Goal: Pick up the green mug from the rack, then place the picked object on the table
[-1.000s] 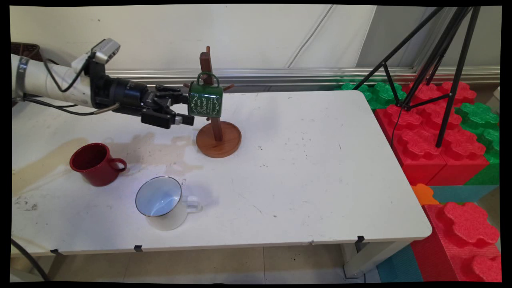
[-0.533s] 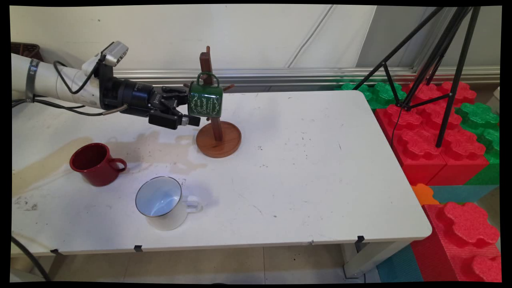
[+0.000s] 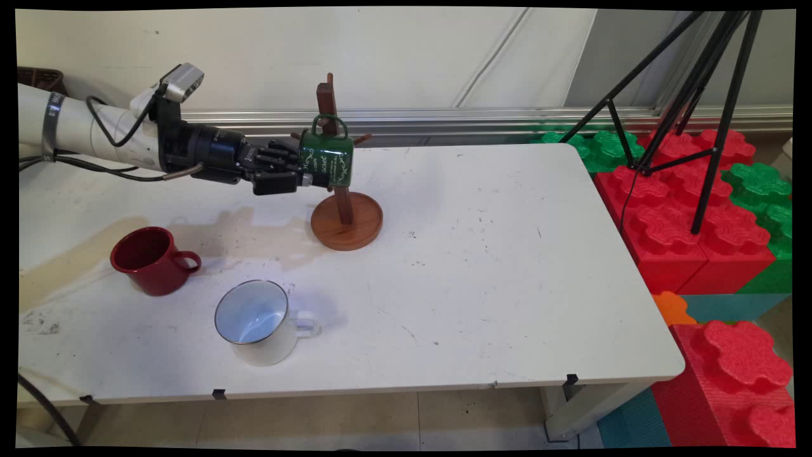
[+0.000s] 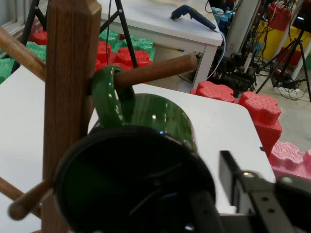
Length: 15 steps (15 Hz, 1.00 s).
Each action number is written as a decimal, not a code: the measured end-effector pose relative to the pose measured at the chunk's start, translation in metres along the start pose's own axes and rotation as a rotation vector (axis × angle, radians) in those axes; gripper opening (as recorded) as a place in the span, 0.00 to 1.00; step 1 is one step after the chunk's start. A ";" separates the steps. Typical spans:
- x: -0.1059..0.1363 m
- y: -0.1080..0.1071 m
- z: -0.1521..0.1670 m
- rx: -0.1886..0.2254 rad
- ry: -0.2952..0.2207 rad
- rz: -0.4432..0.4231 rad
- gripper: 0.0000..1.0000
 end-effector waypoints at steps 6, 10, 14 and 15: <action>0.000 0.000 -0.002 -0.005 0.003 -0.004 0.00; 0.001 -0.001 -0.005 -0.008 0.007 -0.005 0.00; 0.004 -0.001 -0.006 -0.014 0.015 0.000 0.00; 0.005 0.000 -0.007 -0.016 0.018 0.003 0.00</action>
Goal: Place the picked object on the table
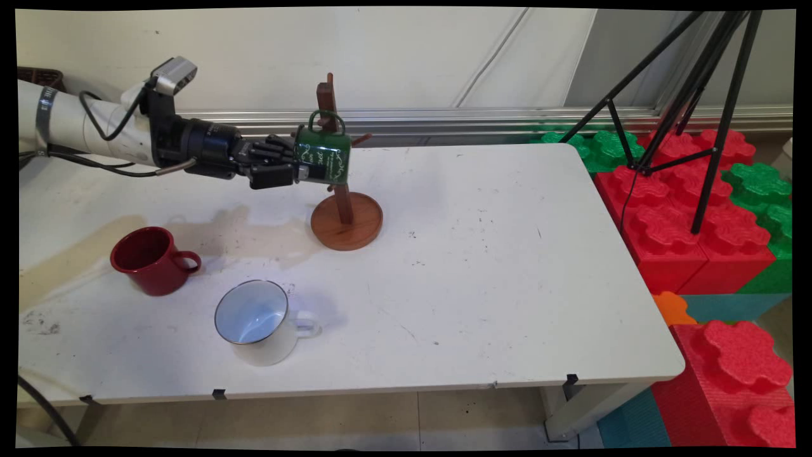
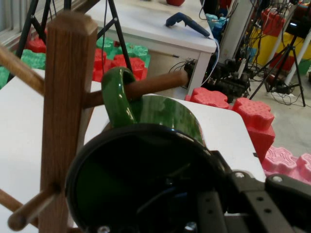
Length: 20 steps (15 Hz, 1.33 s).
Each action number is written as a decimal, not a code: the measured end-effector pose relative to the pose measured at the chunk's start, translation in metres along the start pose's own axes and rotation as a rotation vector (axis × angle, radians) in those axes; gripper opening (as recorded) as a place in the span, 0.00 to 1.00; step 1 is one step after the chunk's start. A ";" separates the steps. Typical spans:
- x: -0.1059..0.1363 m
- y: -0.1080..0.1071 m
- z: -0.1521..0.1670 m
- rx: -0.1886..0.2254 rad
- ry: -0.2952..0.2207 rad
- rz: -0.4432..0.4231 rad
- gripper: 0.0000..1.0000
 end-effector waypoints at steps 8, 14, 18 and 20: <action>0.008 0.014 -0.009 -0.044 0.011 0.028 0.00; 0.012 0.027 -0.020 -0.070 0.012 0.046 0.00; 0.012 0.035 -0.031 -0.082 -0.001 0.062 0.00; 0.013 0.038 -0.037 -0.087 -0.008 0.071 0.00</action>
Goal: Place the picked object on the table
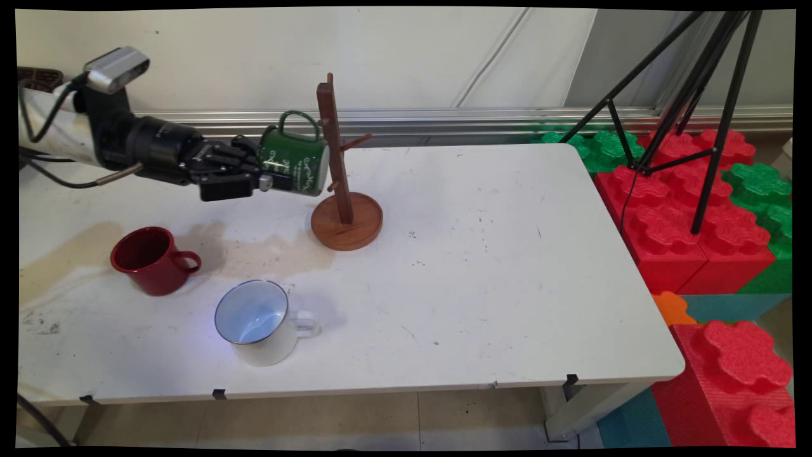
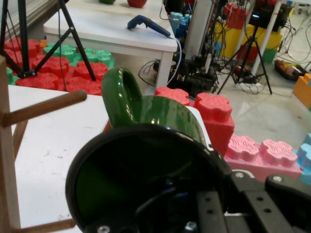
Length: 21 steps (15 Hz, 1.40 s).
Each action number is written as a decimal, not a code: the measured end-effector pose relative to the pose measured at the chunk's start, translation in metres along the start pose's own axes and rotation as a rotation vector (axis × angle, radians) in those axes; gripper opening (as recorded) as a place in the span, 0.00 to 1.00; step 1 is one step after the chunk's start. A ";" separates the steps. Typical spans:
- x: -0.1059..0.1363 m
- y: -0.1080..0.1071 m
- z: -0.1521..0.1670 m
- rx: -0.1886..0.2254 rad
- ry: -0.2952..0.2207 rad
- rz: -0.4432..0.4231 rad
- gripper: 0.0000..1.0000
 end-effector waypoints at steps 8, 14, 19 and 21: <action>0.000 0.010 -0.031 -0.002 -0.051 0.030 0.00; -0.004 0.015 -0.063 0.014 -0.129 0.057 0.00; -0.005 0.008 -0.085 0.062 -0.200 0.081 0.00; -0.004 0.002 -0.092 0.089 -0.228 0.091 0.00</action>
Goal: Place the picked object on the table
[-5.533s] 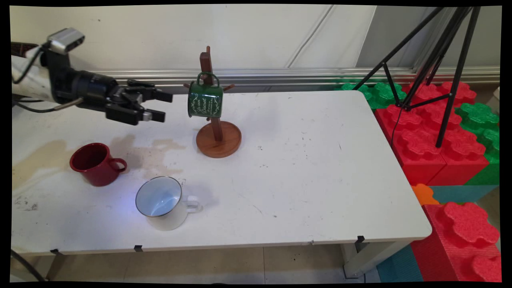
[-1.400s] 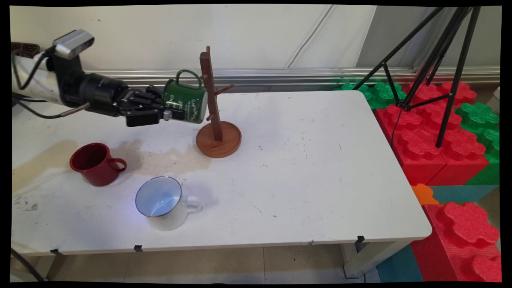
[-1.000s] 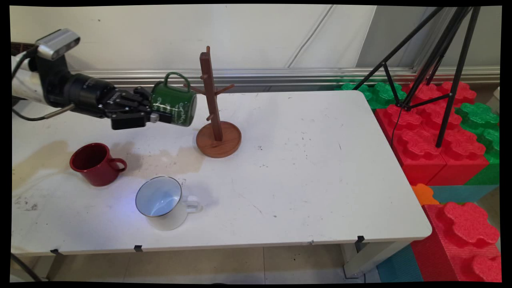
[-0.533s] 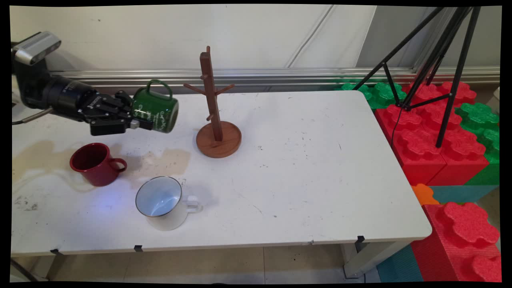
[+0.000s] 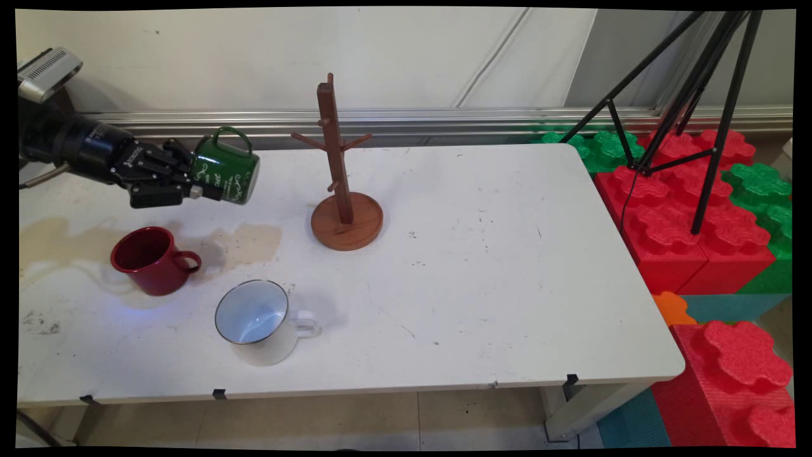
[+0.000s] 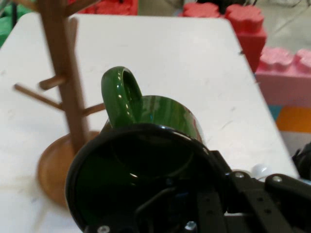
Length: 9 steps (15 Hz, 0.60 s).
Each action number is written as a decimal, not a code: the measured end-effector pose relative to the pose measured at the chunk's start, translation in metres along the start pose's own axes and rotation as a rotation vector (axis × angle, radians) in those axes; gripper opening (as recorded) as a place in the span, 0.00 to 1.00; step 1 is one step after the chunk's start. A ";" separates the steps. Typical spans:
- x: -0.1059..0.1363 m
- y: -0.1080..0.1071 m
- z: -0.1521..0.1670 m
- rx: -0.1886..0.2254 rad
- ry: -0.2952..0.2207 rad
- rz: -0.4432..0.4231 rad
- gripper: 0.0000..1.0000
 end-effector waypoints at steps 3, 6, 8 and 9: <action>-0.003 -0.009 -0.007 0.036 -0.035 0.009 0.00; -0.008 -0.019 -0.014 0.070 -0.083 0.021 0.00; -0.015 -0.026 -0.019 0.092 -0.136 0.034 0.00; -0.017 -0.028 -0.021 0.098 -0.153 0.040 0.00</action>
